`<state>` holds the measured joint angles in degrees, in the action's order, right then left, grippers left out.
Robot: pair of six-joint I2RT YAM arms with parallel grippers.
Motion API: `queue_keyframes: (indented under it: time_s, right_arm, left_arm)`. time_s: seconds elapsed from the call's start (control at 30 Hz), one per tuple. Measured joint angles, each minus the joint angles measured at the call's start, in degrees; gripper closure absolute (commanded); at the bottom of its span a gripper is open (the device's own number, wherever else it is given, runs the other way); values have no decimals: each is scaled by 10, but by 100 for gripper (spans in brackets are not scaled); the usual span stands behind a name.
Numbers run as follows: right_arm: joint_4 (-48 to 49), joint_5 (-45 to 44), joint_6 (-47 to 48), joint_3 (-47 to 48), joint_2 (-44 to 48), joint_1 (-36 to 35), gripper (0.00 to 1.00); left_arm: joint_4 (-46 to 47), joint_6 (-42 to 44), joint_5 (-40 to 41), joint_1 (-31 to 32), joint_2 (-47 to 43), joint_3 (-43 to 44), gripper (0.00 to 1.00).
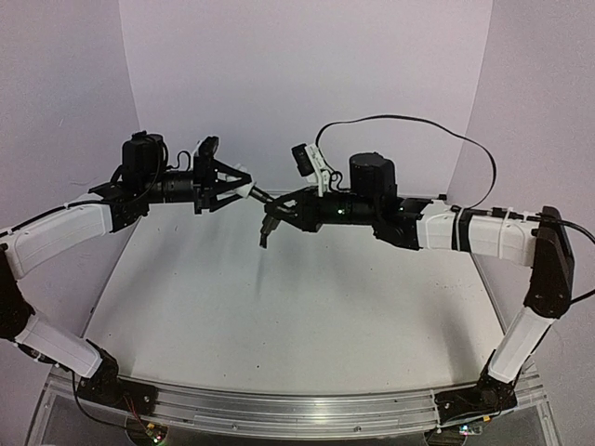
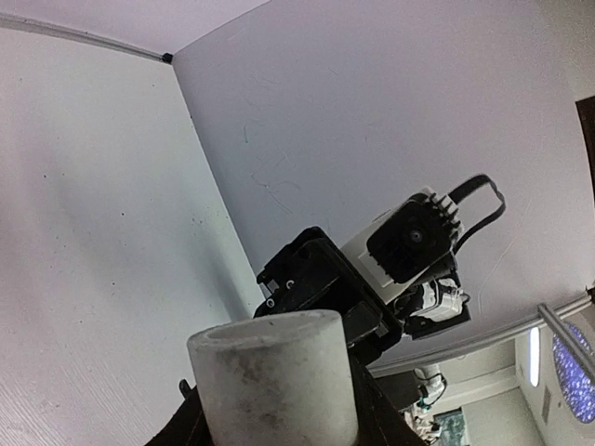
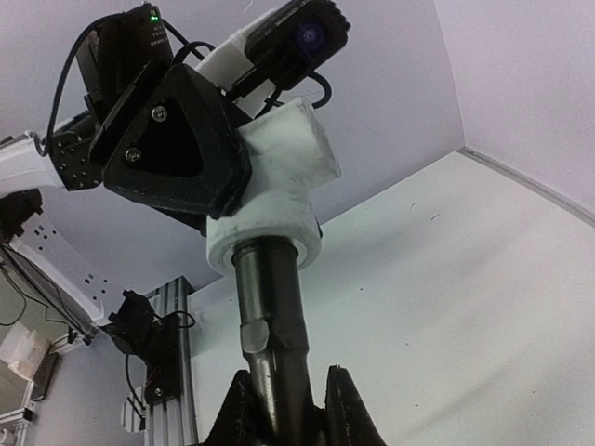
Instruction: Install the water faucets
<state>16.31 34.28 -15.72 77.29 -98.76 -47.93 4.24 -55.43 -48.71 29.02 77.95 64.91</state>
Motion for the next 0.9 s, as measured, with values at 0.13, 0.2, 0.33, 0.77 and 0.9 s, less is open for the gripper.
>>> queue_keyframes:
  time_s: [0.13,0.2,0.33,0.77,0.9]
  right_arm:
    - [57,89,-101,4,-27,24,100]
    - [103,154,-177,12,-50,39,100]
    - [258,307,-406,58,-130,63,85]
    - [520,372,-774,124,-265,124,50]
    - [498,330,-729,58,-260,159,45]
  left_arm:
    - [12,90,-16,-3,0,2,100]
    - [26,166,-40,-6,0,2,100]
    - [51,362,-112,-20,-4,-2,100]
    - [63,541,-293,-13,6,-5,100]
    - [63,464,-237,-8,-40,-31,100]
